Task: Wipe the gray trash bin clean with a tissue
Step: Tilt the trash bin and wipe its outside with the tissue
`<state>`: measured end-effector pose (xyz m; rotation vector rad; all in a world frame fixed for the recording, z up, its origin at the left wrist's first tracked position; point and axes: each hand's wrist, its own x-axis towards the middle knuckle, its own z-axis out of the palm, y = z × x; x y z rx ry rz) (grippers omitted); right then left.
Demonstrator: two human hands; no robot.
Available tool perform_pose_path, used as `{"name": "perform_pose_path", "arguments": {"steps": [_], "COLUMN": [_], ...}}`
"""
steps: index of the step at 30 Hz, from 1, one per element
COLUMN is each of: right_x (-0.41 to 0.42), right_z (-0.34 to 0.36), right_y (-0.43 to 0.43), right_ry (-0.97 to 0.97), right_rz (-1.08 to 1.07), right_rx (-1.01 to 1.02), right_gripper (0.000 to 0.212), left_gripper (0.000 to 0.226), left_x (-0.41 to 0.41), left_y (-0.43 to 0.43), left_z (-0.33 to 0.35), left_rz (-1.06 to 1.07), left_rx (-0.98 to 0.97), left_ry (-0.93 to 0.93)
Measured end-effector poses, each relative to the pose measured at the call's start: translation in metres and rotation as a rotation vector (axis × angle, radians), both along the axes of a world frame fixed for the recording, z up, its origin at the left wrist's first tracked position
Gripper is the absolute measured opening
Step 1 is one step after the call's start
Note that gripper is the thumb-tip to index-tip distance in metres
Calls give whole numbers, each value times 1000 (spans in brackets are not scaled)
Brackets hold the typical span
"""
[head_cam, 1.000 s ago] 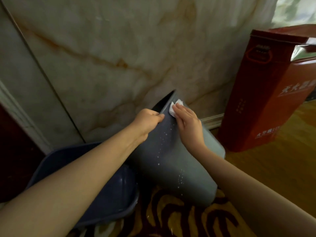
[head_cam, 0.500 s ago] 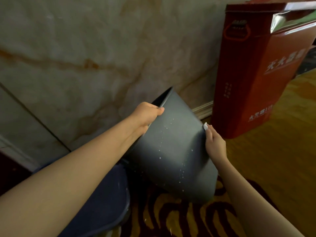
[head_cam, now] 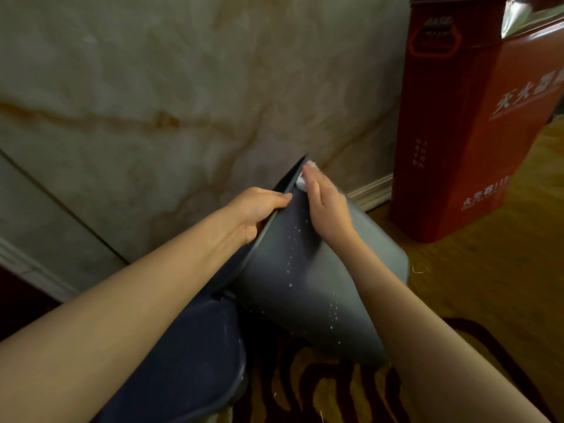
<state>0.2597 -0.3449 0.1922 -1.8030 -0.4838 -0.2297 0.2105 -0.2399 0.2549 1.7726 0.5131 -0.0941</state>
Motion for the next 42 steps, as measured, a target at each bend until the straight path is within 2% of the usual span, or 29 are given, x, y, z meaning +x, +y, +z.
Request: {"name": "perform_pose_path", "arguments": {"steps": [4, 8, 15, 18, 22, 25, 29, 32, 35, 37, 42], "right_x": [-55, -57, -52, -56, -54, -59, -89, -119, -126, -125, -120], "right_z": [-27, -43, -111, -137, -129, -88, -31, -14, -20, -36, -109], "right_y": [-6, -26, -85, -113, -115, -89, -44, -18, -13, -22, -79], "right_ry": [-135, -131, 176, 379, 541, 447, 266, 111, 17, 6, 242], "right_rz": [73, 65, -173, -292, -332, -225, 39, 169, 119, 69, -216], "right_rx": [19, 16, 14, 6, 82, 170, 187, 130, 78, 83, 32], "right_gripper": [35, 36, 38, 40, 41, 40, 41, 41, 40, 39, 37], "left_gripper": [19, 20, 17, 14, 39, 39, 17, 25, 42, 44, 41], "left_x": [2, 6, 13, 17, 22, 22, 20, 20, 21, 22, 21], "left_y": [-2, -10, -16, -23, -37, -43, -42, -35, -31, -30, -27], "left_z": [-3, -2, 7, 7, 6, 6, 8, 7, 3, 4, 8], "left_rz": [0, -29, 10, -12, -19, 28, 78, 127, 179, 194, 208], "left_rx": [-49, -38, -30, -52, -42, -66, -113, -66, -26, -32, -71], "left_ry": [-17, 17, 131, 144, 151, 161, 215, 211, 240, 231, 224]}}
